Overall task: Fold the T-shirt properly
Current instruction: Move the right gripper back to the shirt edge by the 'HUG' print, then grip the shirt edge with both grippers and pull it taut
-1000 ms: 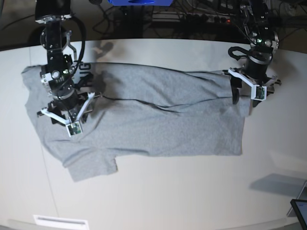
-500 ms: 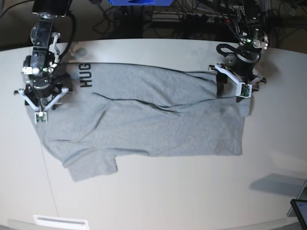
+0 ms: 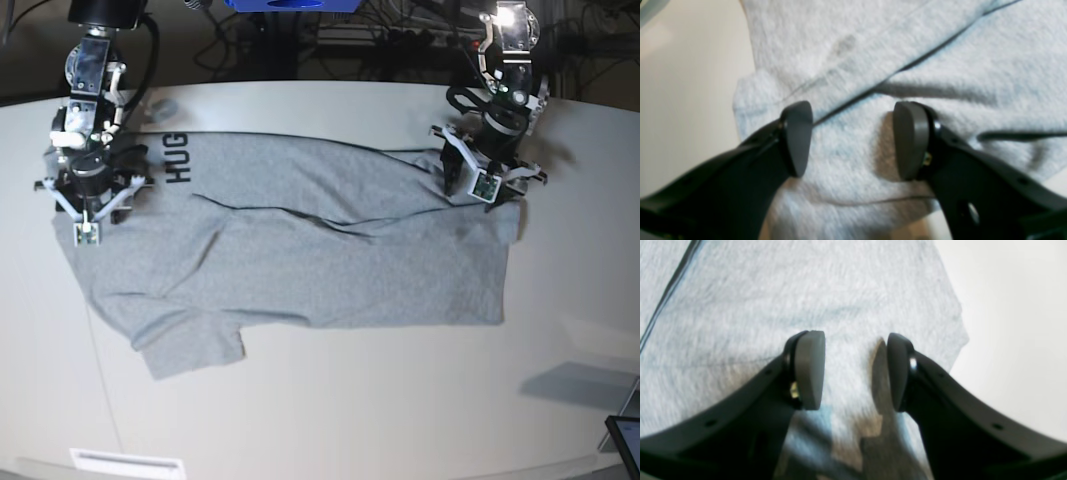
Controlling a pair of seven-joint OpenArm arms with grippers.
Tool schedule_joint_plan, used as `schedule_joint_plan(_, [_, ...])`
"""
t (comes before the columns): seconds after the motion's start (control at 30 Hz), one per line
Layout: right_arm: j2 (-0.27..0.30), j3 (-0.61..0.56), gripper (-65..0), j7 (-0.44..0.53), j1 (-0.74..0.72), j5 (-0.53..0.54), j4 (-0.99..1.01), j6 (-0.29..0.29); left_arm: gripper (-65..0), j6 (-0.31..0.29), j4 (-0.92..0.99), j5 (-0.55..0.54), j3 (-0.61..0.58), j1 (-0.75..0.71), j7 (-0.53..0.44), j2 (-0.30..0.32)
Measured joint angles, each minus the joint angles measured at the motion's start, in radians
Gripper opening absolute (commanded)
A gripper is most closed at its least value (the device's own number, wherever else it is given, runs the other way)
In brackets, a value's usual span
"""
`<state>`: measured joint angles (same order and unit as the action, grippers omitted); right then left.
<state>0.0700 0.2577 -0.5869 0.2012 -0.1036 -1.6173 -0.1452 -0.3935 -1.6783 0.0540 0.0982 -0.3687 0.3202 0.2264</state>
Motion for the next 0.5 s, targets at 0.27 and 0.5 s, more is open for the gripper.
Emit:
schedule_joint_plan(0.27, [0.018, 0.000, -36.4, 0.040, 0.038, 0.010, -0.003, 0.001, -27.0, 0.000, 0.007, -0.013, -0.021, -0.031, -0.029, 0.077])
schedule_joint_plan(0.5, [0.018, 0.000, -36.4, 0.002, 0.089, 0.007, -0.067, 0.000, -27.0, 0.003, -0.021, -0.016, -0.021, -0.103, -0.047, 0.134])
